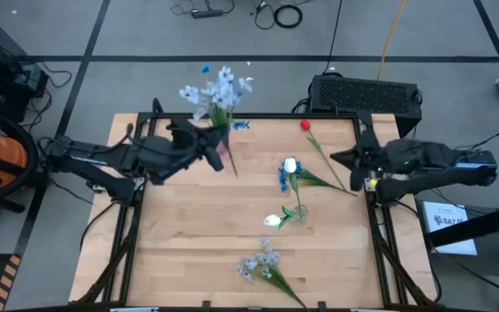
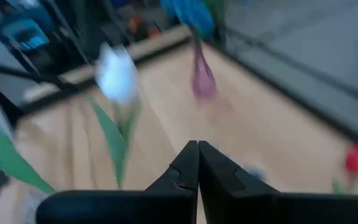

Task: Sort flowers into vase by color
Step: Put the top white flowers into the transparent vase

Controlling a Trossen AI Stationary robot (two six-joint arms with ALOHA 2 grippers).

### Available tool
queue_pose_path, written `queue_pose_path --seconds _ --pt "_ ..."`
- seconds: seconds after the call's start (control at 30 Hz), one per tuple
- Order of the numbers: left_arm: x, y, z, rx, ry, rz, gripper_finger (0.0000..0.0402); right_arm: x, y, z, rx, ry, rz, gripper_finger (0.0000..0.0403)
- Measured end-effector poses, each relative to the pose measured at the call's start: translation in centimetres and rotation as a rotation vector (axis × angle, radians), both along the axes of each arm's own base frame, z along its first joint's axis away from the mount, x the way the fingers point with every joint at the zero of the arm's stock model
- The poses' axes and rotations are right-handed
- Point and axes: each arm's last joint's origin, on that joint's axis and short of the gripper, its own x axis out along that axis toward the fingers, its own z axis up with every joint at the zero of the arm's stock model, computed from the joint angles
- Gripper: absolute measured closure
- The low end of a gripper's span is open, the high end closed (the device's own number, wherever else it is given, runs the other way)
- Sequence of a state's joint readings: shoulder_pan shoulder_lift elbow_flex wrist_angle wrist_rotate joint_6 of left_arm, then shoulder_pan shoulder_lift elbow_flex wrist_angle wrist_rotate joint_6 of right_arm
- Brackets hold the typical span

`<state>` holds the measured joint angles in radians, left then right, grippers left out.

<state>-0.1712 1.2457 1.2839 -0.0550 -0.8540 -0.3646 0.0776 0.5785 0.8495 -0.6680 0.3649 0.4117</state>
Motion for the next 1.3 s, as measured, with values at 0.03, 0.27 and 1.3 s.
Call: queue_pose_path --seconds 0.03,0.27,1.3 --pt "0.3 0.2 0.4 0.030 -0.027 -0.017 0.0387 0.1 0.0 0.9 -0.029 -0.039 0.013 0.0403" --pt "3.1 2.6 1.5 0.201 -0.079 -0.145 0.0387 1.2 -0.1 6.6 -0.208 -0.180 0.049 0.0403" --pt "12.6 7.4 5.3 0.310 -0.063 -0.485 0.0387 11.3 -2.1 10.9 -0.324 -0.167 0.093 0.0202"
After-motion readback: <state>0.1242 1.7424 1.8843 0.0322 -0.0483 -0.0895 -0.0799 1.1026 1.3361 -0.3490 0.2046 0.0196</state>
